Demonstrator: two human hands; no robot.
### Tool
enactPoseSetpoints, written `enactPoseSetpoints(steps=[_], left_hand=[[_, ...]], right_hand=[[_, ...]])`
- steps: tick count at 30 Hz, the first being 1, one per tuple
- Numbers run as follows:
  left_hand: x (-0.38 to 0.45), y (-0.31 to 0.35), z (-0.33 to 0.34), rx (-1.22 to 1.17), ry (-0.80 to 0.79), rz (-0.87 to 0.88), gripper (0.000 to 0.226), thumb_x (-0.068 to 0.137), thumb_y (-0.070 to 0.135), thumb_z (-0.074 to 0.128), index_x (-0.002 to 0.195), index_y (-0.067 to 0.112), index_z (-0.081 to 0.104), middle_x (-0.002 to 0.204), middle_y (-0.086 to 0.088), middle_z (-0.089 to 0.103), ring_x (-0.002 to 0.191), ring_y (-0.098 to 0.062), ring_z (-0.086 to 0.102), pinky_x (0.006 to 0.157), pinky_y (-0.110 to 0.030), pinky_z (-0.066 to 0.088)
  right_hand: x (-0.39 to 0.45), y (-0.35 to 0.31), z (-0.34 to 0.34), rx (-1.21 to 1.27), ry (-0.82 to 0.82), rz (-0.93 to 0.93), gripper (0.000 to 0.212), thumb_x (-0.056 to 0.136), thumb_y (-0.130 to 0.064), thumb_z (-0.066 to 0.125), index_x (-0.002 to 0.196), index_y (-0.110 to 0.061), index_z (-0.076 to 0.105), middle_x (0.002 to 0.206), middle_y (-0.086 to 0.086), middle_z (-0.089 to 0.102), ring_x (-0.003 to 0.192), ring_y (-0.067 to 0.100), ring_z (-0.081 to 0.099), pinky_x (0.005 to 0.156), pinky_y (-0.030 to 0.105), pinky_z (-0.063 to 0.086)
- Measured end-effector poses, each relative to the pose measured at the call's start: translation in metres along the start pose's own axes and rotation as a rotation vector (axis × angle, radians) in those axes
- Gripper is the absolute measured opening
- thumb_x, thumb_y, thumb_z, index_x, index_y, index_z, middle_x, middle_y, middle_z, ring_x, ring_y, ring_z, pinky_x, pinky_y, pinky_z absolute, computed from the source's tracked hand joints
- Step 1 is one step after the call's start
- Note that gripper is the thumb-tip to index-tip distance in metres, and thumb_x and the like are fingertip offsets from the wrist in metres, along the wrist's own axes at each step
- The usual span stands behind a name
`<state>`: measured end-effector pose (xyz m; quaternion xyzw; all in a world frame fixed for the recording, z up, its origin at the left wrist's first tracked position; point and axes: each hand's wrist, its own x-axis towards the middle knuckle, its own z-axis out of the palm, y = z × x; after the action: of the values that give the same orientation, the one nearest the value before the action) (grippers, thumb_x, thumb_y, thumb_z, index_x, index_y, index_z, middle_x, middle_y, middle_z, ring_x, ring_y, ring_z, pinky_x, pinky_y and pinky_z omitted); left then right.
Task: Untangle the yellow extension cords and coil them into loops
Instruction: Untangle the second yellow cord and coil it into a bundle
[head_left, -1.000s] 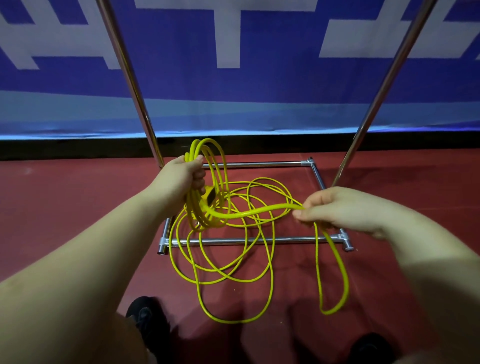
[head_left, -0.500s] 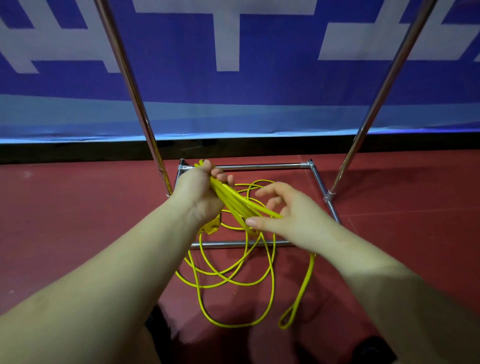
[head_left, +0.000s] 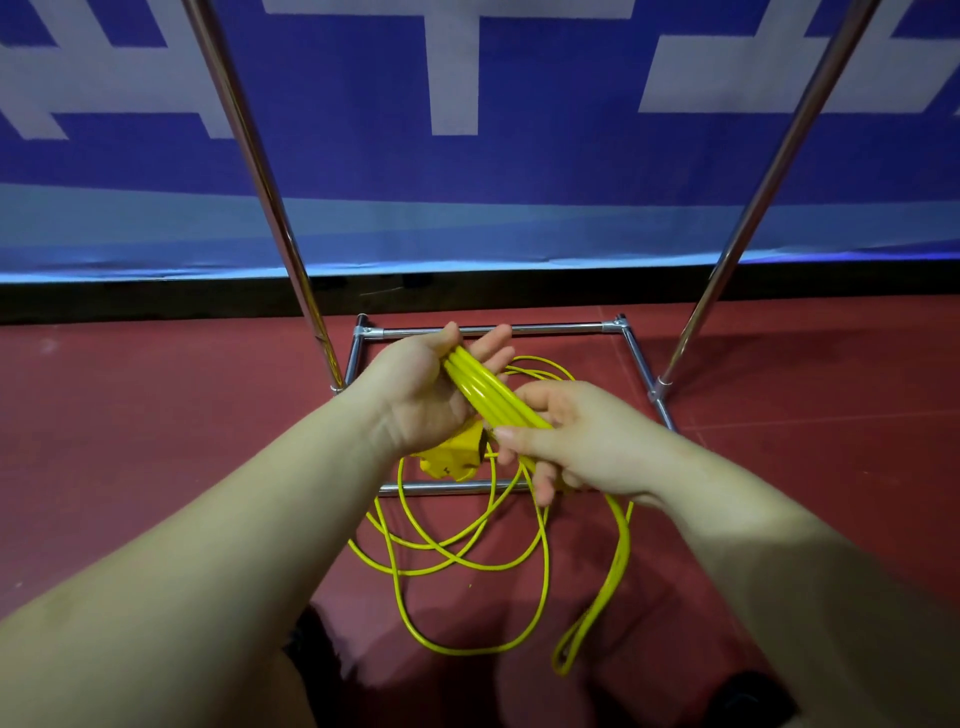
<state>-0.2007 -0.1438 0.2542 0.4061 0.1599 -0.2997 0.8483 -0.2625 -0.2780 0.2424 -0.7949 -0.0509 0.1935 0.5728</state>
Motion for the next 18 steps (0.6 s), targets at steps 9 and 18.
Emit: enactPoseSetpoints(steps=[9,18], left_hand=[[-0.007,0.014,-0.022,1.133,0.148,-0.093,0.066,0.085,0.069,0.038,0.078,0.007,0.059,0.06,-0.009,0.068,0.053,-0.021,0.064,0.057,-0.025,0.052],[-0.016,0.014,-0.029,1.425,-0.299,0.313,0.041,0.069,0.053,0.067,0.103,0.029,0.064,0.099,0.009,0.067,0.088,-0.007,0.064,0.076,-0.021,0.051]], right_hand=[[-0.005,-0.002,-0.019,-0.122,0.056,0.01,0.015,0.094,-0.019,0.052,0.079,-0.016,0.054,0.074,0.003,0.062,0.035,0.008,0.055,0.036,0.01,0.029],[-0.016,-0.007,-0.02,-0.32,-0.118,0.075,0.02,0.091,-0.028,0.055,0.074,-0.017,0.055,0.055,-0.013,0.062,0.035,0.006,0.052,0.045,0.023,0.031]])
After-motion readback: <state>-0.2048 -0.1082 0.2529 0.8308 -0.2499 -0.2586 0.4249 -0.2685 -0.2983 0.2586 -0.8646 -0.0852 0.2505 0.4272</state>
